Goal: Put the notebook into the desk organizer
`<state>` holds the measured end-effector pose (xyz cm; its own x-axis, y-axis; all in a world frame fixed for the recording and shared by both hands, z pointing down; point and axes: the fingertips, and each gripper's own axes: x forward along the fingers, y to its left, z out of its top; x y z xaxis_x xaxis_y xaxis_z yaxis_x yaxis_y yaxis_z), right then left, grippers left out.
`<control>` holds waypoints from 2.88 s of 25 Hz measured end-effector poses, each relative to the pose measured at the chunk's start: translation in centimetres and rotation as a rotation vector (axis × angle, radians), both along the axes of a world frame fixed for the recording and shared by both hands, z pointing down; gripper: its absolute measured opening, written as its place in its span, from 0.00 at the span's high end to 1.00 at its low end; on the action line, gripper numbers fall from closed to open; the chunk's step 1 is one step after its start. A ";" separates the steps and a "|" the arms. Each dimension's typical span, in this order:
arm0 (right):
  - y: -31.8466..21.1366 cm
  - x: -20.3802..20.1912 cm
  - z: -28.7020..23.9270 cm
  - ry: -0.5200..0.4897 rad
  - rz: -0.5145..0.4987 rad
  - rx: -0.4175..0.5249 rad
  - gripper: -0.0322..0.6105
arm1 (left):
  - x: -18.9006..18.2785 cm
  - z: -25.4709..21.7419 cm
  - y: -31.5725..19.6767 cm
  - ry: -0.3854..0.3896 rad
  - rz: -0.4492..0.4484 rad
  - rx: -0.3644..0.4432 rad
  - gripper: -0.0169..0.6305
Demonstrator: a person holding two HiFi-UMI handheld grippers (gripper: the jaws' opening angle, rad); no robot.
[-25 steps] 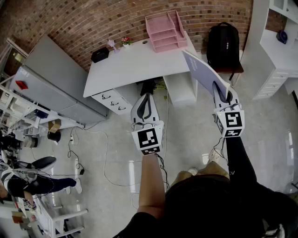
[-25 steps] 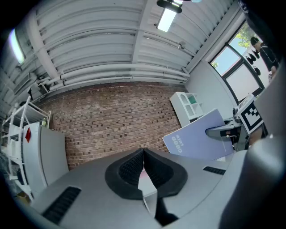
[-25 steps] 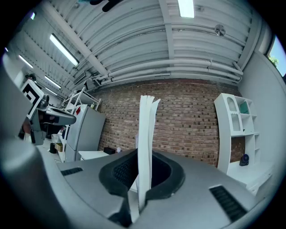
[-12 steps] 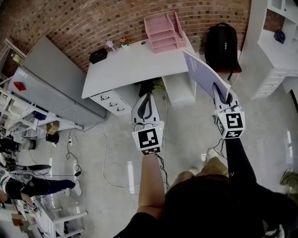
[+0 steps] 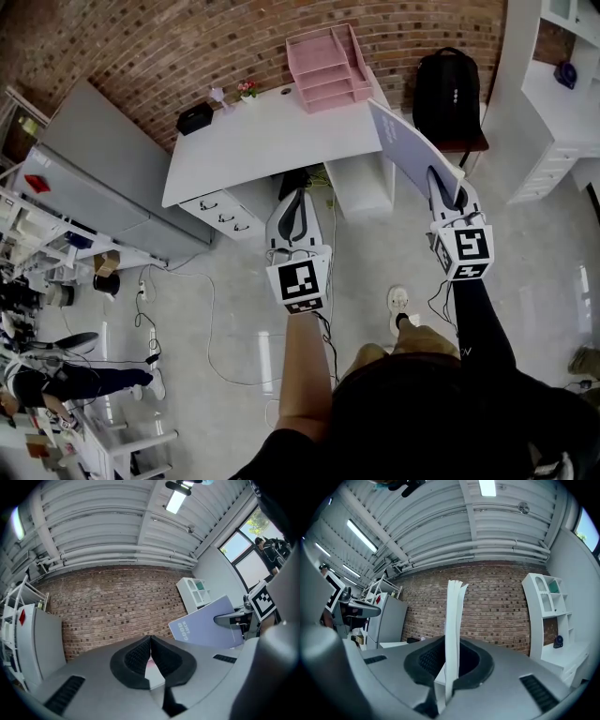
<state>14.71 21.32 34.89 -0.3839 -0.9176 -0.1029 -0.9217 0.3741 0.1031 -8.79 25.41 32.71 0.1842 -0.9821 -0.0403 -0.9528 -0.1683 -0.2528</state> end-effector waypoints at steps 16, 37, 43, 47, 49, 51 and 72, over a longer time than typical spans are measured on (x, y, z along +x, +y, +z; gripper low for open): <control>-11.7 1.6 0.8 -0.038 -0.016 -0.029 0.88 | 2.3 -0.1 -10.7 -0.010 -0.018 -0.010 0.95; -23.8 0.0 1.3 -0.046 -0.087 -0.023 0.88 | 2.0 0.7 -22.2 -0.011 -0.065 -0.012 0.95; -25.7 0.4 1.4 -0.049 -0.077 -0.023 0.88 | 1.7 0.9 -24.0 -0.012 -0.072 -0.015 0.95; -26.8 0.2 1.5 -0.051 -0.069 -0.034 0.88 | 1.1 0.9 -24.9 -0.011 -0.075 -0.021 0.95; -27.3 0.0 1.6 -0.051 -0.067 -0.034 0.88 | 0.8 1.0 -25.4 -0.011 -0.074 -0.022 0.95; -27.7 -0.2 1.9 -0.050 -0.066 -0.031 0.88 | 0.6 1.3 -25.9 -0.013 -0.069 -0.020 0.95; -42.4 -4.7 1.8 -0.051 0.113 -0.034 0.88 | -4.2 0.6 -44.2 0.002 0.119 -0.002 0.95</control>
<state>9.96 -21.09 36.70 -0.2725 -0.9581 -0.0880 -0.9620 0.2696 0.0442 -12.97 -18.83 33.36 0.2999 -0.9532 -0.0391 -0.9264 -0.2812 -0.2505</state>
